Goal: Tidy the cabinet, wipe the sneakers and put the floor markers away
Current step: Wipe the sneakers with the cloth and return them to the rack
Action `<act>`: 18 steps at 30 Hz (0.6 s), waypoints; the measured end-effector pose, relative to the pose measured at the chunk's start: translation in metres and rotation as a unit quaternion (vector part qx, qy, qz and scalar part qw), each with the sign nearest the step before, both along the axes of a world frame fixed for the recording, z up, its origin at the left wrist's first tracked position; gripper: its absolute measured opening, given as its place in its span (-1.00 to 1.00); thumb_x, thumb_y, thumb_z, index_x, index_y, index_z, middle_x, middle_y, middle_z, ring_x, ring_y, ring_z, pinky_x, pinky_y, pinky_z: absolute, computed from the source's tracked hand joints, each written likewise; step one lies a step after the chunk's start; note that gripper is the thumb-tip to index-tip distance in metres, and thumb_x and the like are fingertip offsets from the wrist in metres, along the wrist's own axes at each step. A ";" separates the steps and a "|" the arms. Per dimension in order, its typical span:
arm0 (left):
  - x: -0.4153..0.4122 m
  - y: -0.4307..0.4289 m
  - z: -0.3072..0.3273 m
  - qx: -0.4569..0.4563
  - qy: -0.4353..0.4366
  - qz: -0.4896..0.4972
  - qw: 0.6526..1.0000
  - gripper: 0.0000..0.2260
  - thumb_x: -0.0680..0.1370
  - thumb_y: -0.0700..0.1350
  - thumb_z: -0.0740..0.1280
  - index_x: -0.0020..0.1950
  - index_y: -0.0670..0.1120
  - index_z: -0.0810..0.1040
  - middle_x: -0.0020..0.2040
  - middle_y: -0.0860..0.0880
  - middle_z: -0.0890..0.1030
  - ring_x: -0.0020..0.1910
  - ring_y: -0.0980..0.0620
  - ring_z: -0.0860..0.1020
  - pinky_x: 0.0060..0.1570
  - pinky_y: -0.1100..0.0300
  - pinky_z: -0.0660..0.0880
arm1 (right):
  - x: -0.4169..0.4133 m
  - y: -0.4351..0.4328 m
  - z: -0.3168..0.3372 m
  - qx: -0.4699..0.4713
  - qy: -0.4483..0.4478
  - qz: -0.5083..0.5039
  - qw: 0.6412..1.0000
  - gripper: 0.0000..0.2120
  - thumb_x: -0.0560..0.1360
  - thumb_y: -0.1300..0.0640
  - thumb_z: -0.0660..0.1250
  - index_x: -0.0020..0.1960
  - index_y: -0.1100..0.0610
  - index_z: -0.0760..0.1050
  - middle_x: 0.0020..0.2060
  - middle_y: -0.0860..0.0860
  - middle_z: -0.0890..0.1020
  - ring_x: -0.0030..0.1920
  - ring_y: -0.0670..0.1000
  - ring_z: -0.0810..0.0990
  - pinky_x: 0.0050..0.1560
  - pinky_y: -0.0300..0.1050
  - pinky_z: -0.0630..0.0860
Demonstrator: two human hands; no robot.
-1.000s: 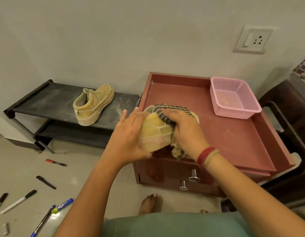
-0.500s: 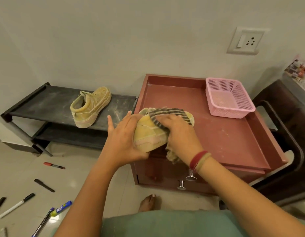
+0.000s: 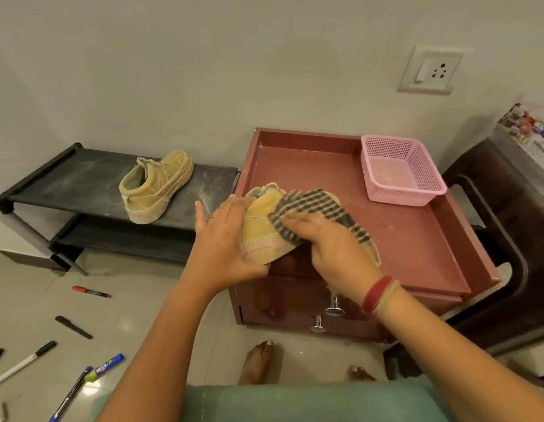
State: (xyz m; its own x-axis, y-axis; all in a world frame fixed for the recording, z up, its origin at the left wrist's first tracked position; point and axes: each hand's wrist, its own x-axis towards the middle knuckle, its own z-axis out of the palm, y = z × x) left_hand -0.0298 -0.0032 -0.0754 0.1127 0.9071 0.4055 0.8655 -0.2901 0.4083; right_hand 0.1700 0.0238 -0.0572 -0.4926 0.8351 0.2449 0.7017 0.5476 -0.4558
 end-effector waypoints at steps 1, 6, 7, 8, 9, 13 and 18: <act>-0.001 0.001 -0.001 -0.002 -0.007 0.001 1.000 -0.14 0.16 0.21 0.41 0.41 -0.01 0.26 0.32 0.05 0.43 0.47 -0.05 0.25 0.41 -0.30 -0.20 | -0.002 -0.008 0.000 -0.012 0.007 0.037 0.999 -0.39 0.33 0.39 0.05 0.31 0.05 0.46 0.32 -0.03 0.47 0.33 -0.03 0.39 0.41 -0.11 0.24; 0.000 0.006 0.004 -0.012 -0.014 -0.010 1.000 -0.11 0.16 0.22 0.41 0.43 0.00 0.24 0.32 0.07 0.40 0.46 -0.03 0.24 0.41 -0.23 -0.24 | 0.026 0.023 -0.004 -0.008 -0.013 -0.064 0.998 -0.31 0.26 0.51 0.15 0.28 0.02 0.49 0.30 -0.06 0.49 0.32 0.06 0.41 0.43 -0.08 0.19; 0.000 0.006 0.003 -0.008 -0.010 -0.014 1.000 -0.11 0.16 0.22 0.42 0.43 0.00 0.24 0.32 0.07 0.41 0.46 -0.02 0.25 0.41 -0.23 -0.24 | 0.027 0.025 -0.002 -0.013 -0.012 -0.076 0.997 -0.34 0.27 0.51 0.14 0.26 0.05 0.51 0.28 -0.03 0.50 0.30 0.08 0.43 0.39 -0.12 0.23; 0.000 0.007 0.001 -0.004 -0.002 -0.017 1.000 -0.12 0.16 0.22 0.43 0.42 0.00 0.24 0.32 0.06 0.41 0.46 -0.02 0.26 0.41 -0.25 -0.23 | 0.024 0.020 0.000 -0.015 -0.008 -0.059 0.998 -0.38 0.28 0.50 0.13 0.23 0.08 0.54 0.26 0.00 0.53 0.28 0.09 0.46 0.36 -0.12 0.26; -0.001 0.007 -0.001 0.001 0.006 -0.018 1.000 -0.12 0.17 0.22 0.43 0.42 -0.01 0.23 0.32 0.06 0.41 0.45 -0.03 0.27 0.42 -0.27 -0.21 | 0.019 0.011 -0.001 -0.009 -0.007 -0.024 1.000 -0.40 0.28 0.48 0.11 0.20 0.11 0.56 0.23 0.02 0.55 0.25 0.08 0.48 0.36 -0.10 0.27; -0.005 0.007 -0.006 0.005 0.000 -0.016 1.000 -0.13 0.18 0.24 0.39 0.42 -0.02 0.23 0.32 0.03 0.42 0.45 -0.07 0.28 0.41 -0.29 -0.18 | 0.016 -0.003 -0.013 0.012 0.013 0.020 1.000 -0.41 0.25 0.39 0.04 0.15 0.10 0.58 0.17 -0.02 0.57 0.22 -0.07 0.45 0.46 0.02 0.12; -0.002 0.007 -0.004 0.002 -0.012 -0.019 1.000 -0.12 0.17 0.25 0.40 0.42 -0.04 0.25 0.34 0.04 0.42 0.45 -0.08 0.28 0.42 -0.29 -0.15 | 0.011 0.006 -0.011 0.035 0.052 -0.056 0.996 -0.47 0.31 0.43 0.04 0.12 0.14 0.59 0.13 0.03 0.59 0.19 -0.01 0.47 0.45 0.05 0.14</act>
State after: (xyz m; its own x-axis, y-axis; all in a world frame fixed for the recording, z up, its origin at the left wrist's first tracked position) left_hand -0.0319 0.0039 -0.0795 0.1382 0.9007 0.4119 0.8439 -0.3248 0.4271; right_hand 0.1810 0.0301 -0.0684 -0.3658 0.8625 0.3498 0.7109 0.5015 -0.4930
